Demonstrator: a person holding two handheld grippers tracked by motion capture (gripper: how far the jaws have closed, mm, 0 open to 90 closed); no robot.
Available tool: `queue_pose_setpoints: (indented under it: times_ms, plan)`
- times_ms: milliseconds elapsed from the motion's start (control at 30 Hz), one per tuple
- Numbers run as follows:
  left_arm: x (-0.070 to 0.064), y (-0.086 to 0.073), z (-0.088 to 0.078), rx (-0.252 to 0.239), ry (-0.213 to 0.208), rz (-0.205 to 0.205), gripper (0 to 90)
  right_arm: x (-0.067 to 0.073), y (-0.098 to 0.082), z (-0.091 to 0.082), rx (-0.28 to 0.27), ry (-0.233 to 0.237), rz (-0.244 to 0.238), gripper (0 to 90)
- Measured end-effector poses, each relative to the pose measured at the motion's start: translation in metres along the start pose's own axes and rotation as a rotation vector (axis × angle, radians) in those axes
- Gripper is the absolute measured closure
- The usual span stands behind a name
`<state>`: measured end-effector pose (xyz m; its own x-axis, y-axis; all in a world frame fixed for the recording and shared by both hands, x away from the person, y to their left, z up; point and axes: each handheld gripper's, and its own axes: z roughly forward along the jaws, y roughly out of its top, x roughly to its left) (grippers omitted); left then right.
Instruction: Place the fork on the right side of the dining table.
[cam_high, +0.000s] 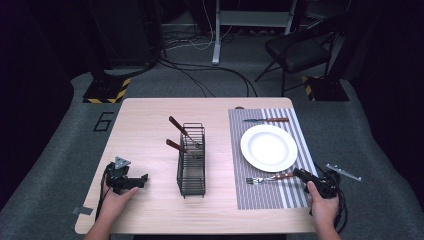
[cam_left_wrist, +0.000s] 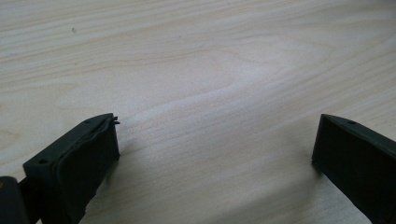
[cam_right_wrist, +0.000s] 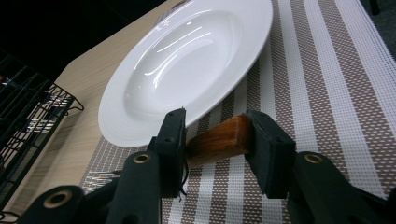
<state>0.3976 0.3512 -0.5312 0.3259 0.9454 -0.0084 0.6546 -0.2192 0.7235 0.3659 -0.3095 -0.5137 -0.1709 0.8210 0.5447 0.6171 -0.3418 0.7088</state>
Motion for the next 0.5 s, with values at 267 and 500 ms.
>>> queue_pose_setpoints:
  times_ms: [267, 500]
  plan:
    - [0.0, 0.0001, -0.0001, 0.003, 0.0, 0.0, 0.3, -0.0054, -0.0008, -0.0007, 0.0, -0.027, -0.005, 57.3]
    - [0.0, 0.0001, -0.0002, 0.003, 0.001, 0.0, 0.4, -0.0038, -0.0015, 0.0005, 0.01, -0.075, -0.076, 55.1]
